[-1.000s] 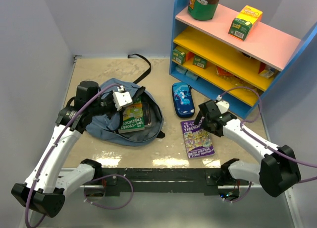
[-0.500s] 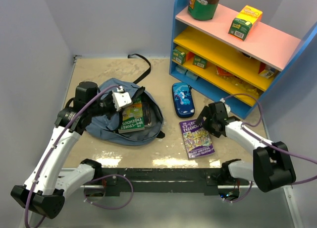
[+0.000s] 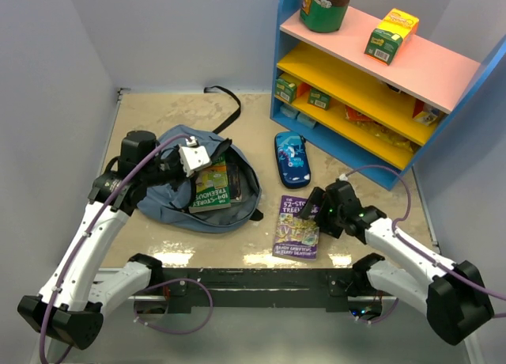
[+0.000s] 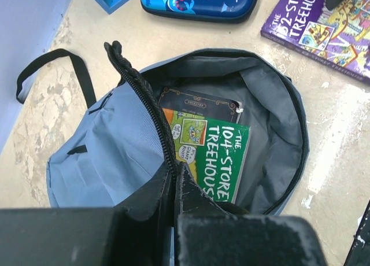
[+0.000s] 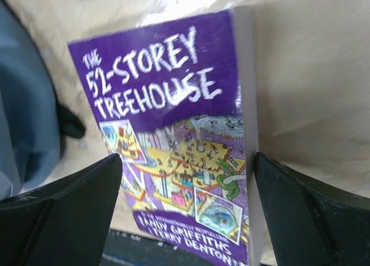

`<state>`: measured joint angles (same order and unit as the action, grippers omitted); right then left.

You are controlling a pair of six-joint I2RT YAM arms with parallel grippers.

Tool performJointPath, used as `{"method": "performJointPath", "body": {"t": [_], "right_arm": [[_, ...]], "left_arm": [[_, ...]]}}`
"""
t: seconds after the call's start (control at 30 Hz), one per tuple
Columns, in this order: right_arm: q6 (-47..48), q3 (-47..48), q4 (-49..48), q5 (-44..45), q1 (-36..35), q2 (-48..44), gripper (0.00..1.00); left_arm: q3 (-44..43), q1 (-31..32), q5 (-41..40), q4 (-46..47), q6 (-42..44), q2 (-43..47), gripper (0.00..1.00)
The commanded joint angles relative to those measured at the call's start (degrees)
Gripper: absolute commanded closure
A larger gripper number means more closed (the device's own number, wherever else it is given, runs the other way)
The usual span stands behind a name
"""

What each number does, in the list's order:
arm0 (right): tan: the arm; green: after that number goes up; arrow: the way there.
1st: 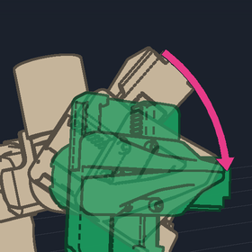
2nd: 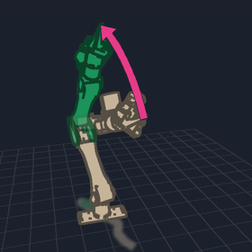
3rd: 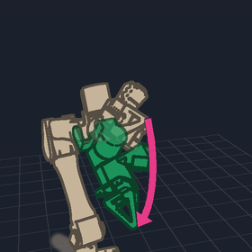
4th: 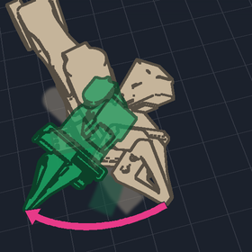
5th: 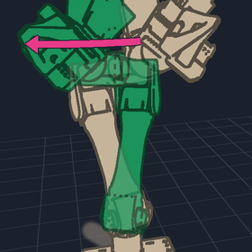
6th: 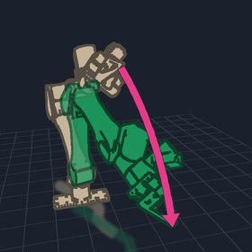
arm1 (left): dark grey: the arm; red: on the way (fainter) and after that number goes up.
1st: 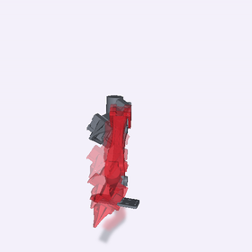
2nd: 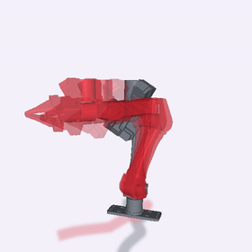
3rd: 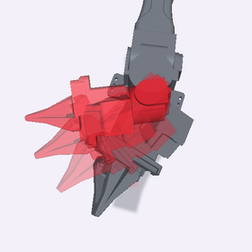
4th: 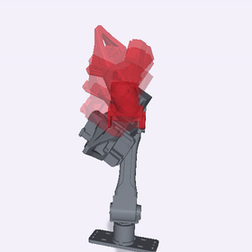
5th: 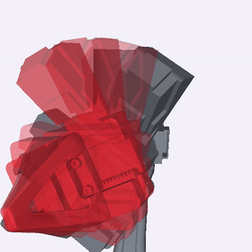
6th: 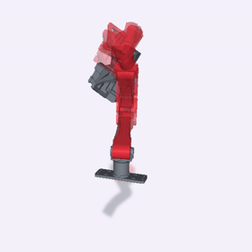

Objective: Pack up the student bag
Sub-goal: Move the book to the center of the board, then pick up the book from the center of the board.

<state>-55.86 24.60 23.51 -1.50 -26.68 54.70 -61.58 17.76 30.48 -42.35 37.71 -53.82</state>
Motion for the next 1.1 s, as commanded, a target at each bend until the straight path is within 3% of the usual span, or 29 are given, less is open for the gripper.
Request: {"method": "performJointPath", "body": {"t": [0.0, 0.2, 0.5, 0.77, 0.87, 0.97, 1.07], "right_arm": [[-6.3, 4.0, -1.2, -0.4, -6.3, 1.3, 0.02], [-8.9, 11.2, -3.1, 2.5, -12.0, 6.6, 0.01], [-15.6, 9.6, -15.9, 0.2, -17.3, 11.6, 0.01], [-14.9, 12.3, -15.9, 4.1, -22.0, 10.6, 0.02], [-14.5, 10.6, -15.4, 6.1, -22.4, 11.5, 0.11], [-14.5, 8.0, -14.5, 8.5, -22.6, 13.1, 0.28], [-14.8, 5.6, -15.3, 9.1, -22.6, 13.3, 0.35]], "left_arm": [[1.1, 0.2, 2.7, 5.3, -1.8, 1.4, 1.0], [3.4, 0.3, 4.2, 6.0, -2.2, 2.0, 1.0], [6.6, 1.8, 7.0, 8.2, -3.2, 0.8, 1.0], [6.7, 2.2, 7.8, 9.1, -3.6, 0.5, 1.0], [5.9, 2.2, 7.8, 8.7, -3.4, 0.2, 1.0], [4.8, 2.2, 7.5, 8.1, -3.3, -0.2, 1.0], [3.9, 2.3, 7.2, 7.5, -2.9, -0.4, 1.0]]}}
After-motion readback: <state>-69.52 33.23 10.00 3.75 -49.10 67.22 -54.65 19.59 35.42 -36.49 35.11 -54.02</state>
